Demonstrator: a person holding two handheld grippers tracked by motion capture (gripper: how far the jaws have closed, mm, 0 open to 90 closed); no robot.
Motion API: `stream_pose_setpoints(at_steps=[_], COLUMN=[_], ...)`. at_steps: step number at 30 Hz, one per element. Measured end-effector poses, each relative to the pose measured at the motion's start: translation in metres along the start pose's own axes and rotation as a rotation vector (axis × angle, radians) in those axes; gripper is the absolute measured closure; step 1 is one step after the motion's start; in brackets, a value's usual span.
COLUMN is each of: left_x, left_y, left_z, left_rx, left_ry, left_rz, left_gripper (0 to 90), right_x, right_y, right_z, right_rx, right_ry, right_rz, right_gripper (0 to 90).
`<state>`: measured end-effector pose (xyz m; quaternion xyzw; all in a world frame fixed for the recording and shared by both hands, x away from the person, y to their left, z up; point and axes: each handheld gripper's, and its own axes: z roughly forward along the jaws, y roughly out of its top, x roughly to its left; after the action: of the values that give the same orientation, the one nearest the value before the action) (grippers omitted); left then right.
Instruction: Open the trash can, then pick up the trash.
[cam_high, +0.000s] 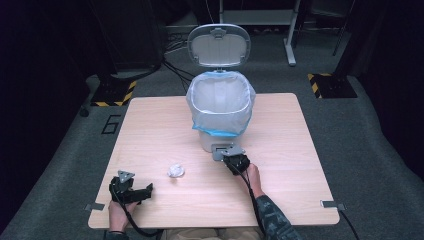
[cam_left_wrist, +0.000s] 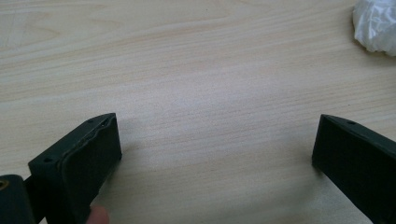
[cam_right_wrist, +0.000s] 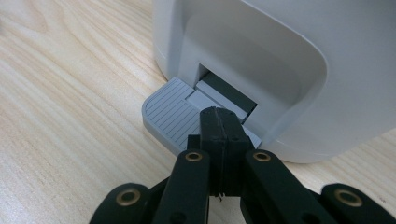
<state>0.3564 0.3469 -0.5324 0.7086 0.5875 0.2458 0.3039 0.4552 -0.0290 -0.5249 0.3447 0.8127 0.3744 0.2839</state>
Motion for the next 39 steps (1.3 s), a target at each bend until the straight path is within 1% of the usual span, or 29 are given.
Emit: stream_pose_setpoints(at_steps=[1,2,3,6,7,9,10,11,12,14,16,17,19,21,22,25,26,27,28,29,31,32,34,37,38,39], left_x=[0.0,0.0,0.0,0.0,0.0,0.0,0.0,0.0,0.0,-0.001,-0.001,-0.001,-0.002,-0.003,-0.004,-0.007,-0.008,-0.01,-0.012,-0.013,-0.015,-0.017,-0.021,-0.029,-0.032,-0.034], left_y=[0.0,0.0,0.0,0.0,0.0,0.0,0.0,0.0,0.0,0.0,0.0,-0.001,-0.003,-0.003,-0.002,0.003,0.005,0.006,0.008,0.011,0.016,0.019,0.022,0.025,0.026,0.028], left_z=[0.0,0.0,0.0,0.0,0.0,0.0,0.0,0.0,0.0,0.0,-0.001,-0.002,-0.004,-0.006,-0.008,-0.012,-0.015,-0.017,-0.019,-0.02,-0.022,-0.023,-0.021,-0.015,-0.012,-0.011], left_rx=[0.002,-0.003,0.001,0.001,-0.004,0.001,-0.003,0.001,-0.002,0.002,-0.001,-0.002,-0.01,-0.025,-0.026,-0.03,-0.033,-0.04,-0.038,-0.035,-0.048,-0.057,-0.058,-0.058,-0.056,-0.055], left_ry=[0.001,-0.001,0.0,0.0,-0.001,0.0,0.0,0.003,0.005,0.014,0.013,0.003,-0.02,-0.052,-0.067,-0.097,-0.103,-0.11,-0.119,-0.122,-0.131,-0.142,-0.173,-0.202,-0.207,-0.213], left_rz=[0.003,-0.004,0.003,0.003,-0.004,0.003,-0.003,0.006,0.0,0.003,0.016,0.016,0.016,0.005,0.012,0.025,0.034,0.038,0.041,0.049,0.06,0.056,0.051,0.059,0.056,0.051], left_gripper=[1.1,1.0,1.1,1.1,1.1,1.2,1.1,1.1,1.0,0.1,0.0,0.0,0.0,0.0,0.0,0.1,0.1,0.2,0.3,0.3,0.3,0.5,0.6,0.8,0.9,0.9], right_x=[0.0,0.0,0.0,0.0,0.0,-0.001,-0.001,0.0,0.0,0.0,0.001,0.0,0.001,0.001,0.001,0.001,0.001,0.001,0.002,0.002,0.002,0.001,0.001,0.001,0.001,0.002], right_y=[0.0,0.0,0.0,0.0,0.0,0.0,0.0,0.0,0.0,-0.001,-0.001,-0.001,0.0,-0.001,-0.001,0.0,-0.001,-0.001,-0.001,-0.001,-0.001,-0.001,-0.001,-0.001,-0.001,-0.001], right_z=[0.0,0.0,0.0,0.0,0.0,0.0,0.0,0.0,0.0,0.0,0.0,0.0,0.0,0.0,0.0,0.0,0.0,0.0,0.0,0.0,0.0,0.0,0.0,0.0,0.0,0.0], right_rx=[-0.001,-0.002,-0.002,-0.006,-0.006,-0.005,-0.007,-0.006,-0.006,-0.008,-0.006,-0.01,-0.013,-0.013,-0.011,-0.012,-0.008,-0.008,-0.005,-0.009,-0.006,-0.009,-0.013,-0.009,-0.011,-0.011], right_ry=[0.001,0.001,0.0,-0.002,-0.001,0.002,0.002,0.0,-0.001,-0.001,-0.004,-0.007,-0.002,-0.004,-0.004,-0.004,-0.012,-0.014,-0.014,-0.019,-0.013,-0.009,-0.004,-0.011,-0.007,-0.008], right_rz=[-0.001,-0.001,-0.002,-0.01,-0.01,-0.007,-0.007,-0.009,-0.008,-0.008,-0.002,-0.014,-0.006,-0.011,-0.011,-0.01,-0.023,-0.024,-0.011,-0.03,-0.011,-0.022,-0.011,-0.023,-0.001,0.001], right_gripper=[90.0,90.0,90.0,90.0,90.0,90.0,90.0,90.0,90.0,90.0,90.0,90.0,90.0,90.0,90.0,90.0,90.0,90.0,90.0,90.0,90.0,90.0,90.0,90.0,90.0,90.0])
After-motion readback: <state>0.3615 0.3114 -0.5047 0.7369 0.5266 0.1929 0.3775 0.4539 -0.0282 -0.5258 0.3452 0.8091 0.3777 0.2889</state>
